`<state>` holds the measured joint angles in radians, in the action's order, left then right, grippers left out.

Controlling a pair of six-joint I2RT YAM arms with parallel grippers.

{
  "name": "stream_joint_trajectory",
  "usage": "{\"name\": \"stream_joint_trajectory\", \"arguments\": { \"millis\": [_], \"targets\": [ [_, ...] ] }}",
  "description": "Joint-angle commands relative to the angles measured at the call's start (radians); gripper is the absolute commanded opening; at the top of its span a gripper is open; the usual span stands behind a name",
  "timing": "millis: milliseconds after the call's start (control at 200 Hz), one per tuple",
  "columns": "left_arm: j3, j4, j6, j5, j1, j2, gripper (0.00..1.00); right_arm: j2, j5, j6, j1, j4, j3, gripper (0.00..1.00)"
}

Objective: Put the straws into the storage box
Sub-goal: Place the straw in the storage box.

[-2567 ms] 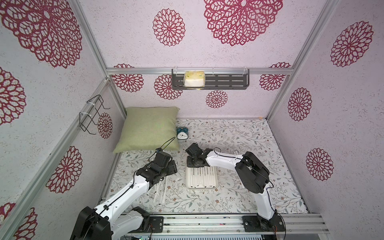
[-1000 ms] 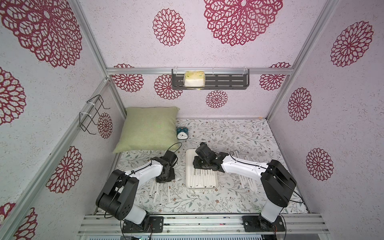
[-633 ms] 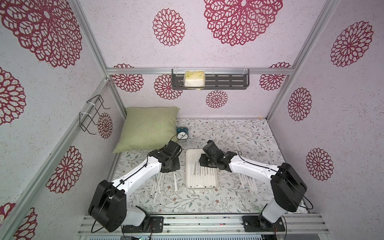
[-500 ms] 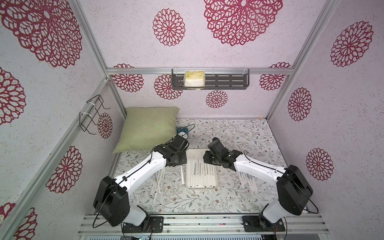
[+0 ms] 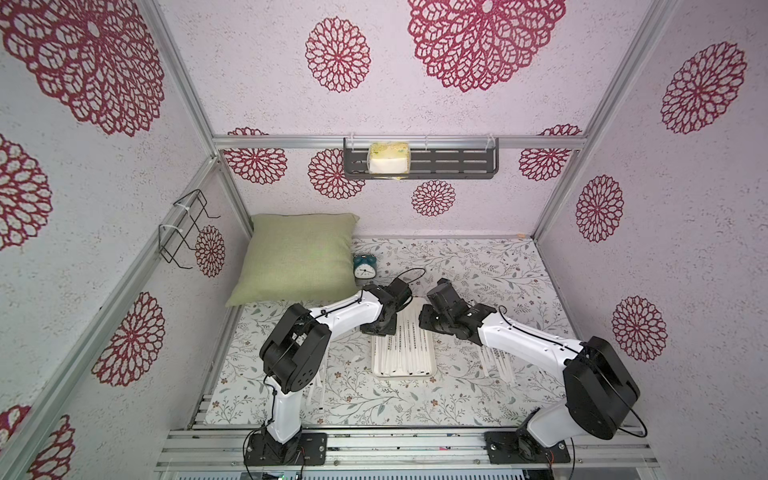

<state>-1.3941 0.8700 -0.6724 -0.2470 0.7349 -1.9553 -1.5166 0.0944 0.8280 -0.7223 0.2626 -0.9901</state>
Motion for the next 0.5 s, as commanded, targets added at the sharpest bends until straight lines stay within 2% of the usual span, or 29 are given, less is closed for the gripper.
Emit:
{"name": "stream_joint_trajectory", "arguments": {
  "millis": [0,335,495],
  "targets": [
    [-0.028,0.015,0.010,-0.026,0.011,-0.038,0.13,0.024,-0.011,-0.027,0.007,-0.017,-0.004,0.30],
    [-0.049,-0.007,0.000,-0.008,0.003,-0.096,0.15,0.029,-0.008,-0.039,0.017,-0.014,0.008,0.30],
    [-0.052,0.002,-0.009,-0.014,-0.002,-0.085,0.20,0.028,-0.010,-0.042,0.017,-0.014,0.011,0.30]
  ]
}}
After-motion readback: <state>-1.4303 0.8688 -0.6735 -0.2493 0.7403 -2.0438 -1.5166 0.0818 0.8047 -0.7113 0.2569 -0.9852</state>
